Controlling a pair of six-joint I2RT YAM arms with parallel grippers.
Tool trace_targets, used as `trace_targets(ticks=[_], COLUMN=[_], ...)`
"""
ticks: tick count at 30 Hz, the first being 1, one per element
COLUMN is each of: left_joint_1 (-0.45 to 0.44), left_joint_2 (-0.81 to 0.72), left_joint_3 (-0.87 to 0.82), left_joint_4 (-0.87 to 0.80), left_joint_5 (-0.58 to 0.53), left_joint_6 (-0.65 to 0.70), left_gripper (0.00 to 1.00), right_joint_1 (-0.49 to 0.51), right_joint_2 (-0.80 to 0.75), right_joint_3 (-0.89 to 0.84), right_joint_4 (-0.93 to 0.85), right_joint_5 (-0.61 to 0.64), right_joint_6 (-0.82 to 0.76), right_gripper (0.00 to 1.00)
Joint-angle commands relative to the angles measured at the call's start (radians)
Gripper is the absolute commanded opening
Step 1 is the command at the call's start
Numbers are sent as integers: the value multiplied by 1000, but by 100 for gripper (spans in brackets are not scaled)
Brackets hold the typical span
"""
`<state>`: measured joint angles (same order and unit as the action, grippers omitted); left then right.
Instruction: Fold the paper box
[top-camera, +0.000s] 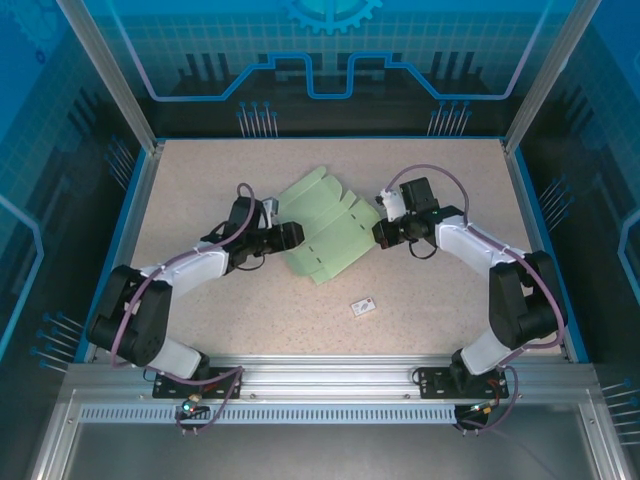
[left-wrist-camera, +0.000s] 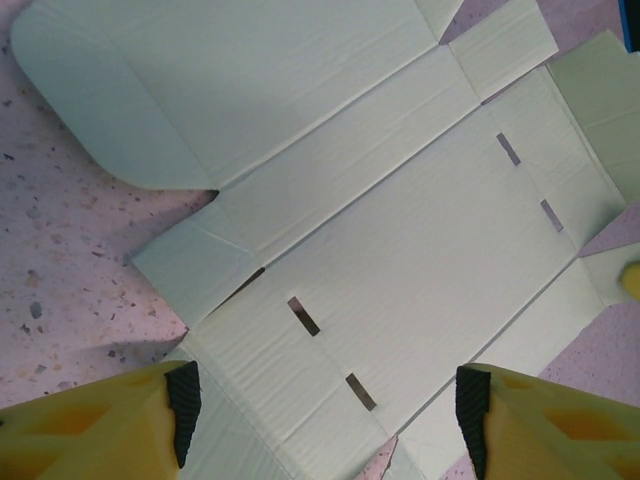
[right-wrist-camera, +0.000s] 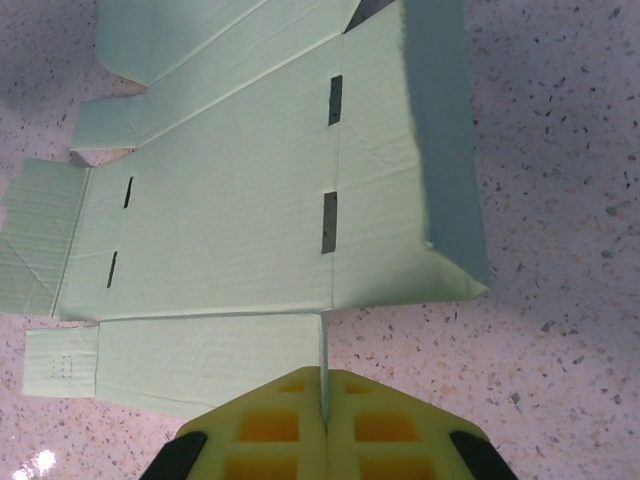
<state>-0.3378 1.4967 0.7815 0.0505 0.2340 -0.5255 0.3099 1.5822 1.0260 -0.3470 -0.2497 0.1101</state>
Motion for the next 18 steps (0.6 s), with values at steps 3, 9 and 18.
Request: trace_targets(ticks=[3,9,18], left_joint_1=[-6,-4,31], left_joint_2=[22,38,45], left_joint_3=[-13,-32,-52], left_joint_4=[-49,-75,-69], left_joint_5=[-25,-44,-5], left_joint_6=[28,19,14], left_gripper=[71,72,65], right_joint_1=[4,24,32], right_joint_2=[22,49,70], right_joint_3=[-11,2,15], right_joint_4=[19,17,11], right_joint_5=[1,7,25], right_joint_6=[40,38,23], right_gripper=[1,1,1])
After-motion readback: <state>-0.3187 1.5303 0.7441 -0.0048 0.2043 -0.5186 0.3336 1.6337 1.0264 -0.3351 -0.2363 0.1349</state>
